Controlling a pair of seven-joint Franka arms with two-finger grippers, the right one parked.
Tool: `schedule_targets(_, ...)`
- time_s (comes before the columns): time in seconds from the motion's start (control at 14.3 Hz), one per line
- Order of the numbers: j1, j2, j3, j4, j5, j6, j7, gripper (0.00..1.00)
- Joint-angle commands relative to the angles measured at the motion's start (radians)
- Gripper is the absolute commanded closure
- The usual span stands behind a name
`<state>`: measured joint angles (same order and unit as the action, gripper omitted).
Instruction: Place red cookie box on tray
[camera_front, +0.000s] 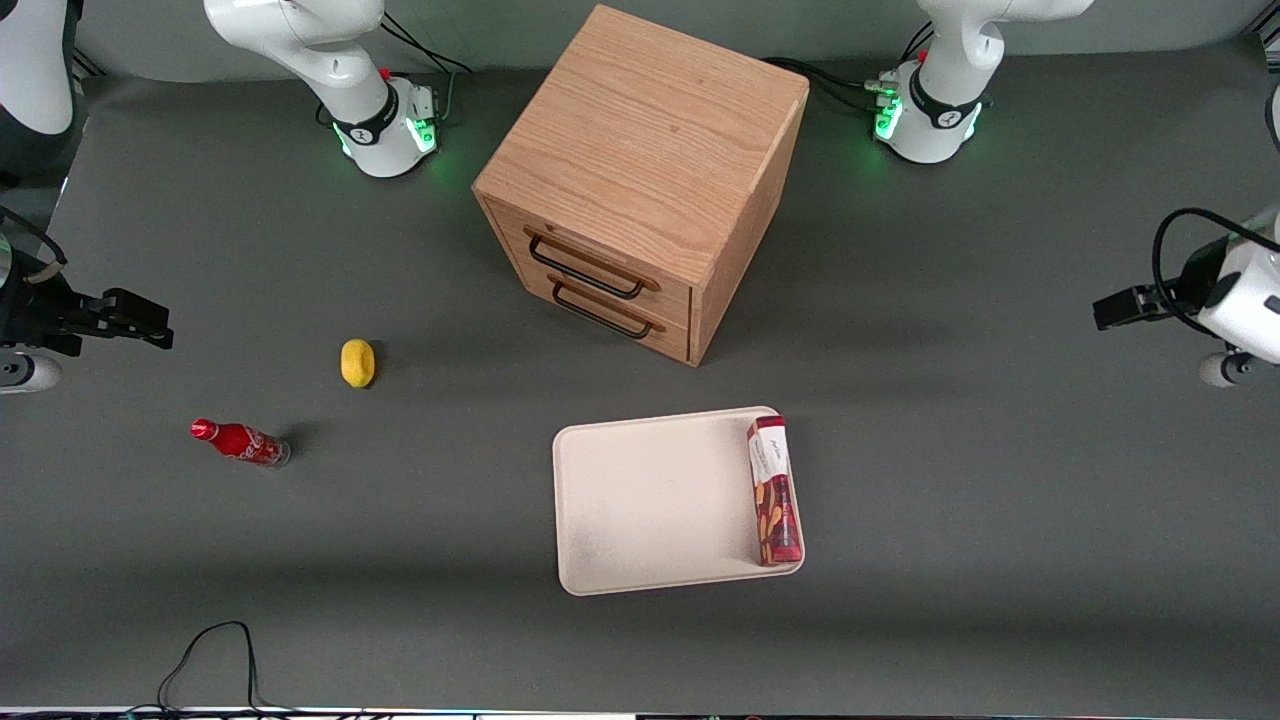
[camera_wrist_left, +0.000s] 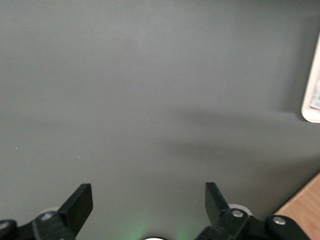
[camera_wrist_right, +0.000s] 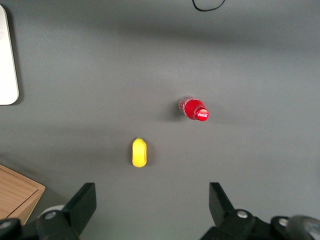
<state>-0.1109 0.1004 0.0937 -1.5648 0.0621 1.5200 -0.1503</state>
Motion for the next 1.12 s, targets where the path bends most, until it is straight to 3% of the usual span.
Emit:
schedule_targets(0.0,0.007,-0.099,-0.011,-0.070,-0.010,-0.005,0.021,0.00)
schedule_targets(0.21,0.025,-0.131,-0.006,-0.078,-0.033,-0.015,0.035,0.00)
schedule_targets(0.35,0.092,-0.125,-0.053,-0.074,-0.033,-0.012,0.035,0.00)
schedule_targets(0.49,0.057,-0.119,-0.052,-0.069,-0.022,-0.015,0.034,0.00)
schedule_targets(0.84,-0.065,-0.113,0.081,-0.064,-0.033,-0.008,0.035,0.00)
schedule_targets(1.05,-0.062,-0.113,0.081,-0.054,-0.036,-0.017,0.034,0.00)
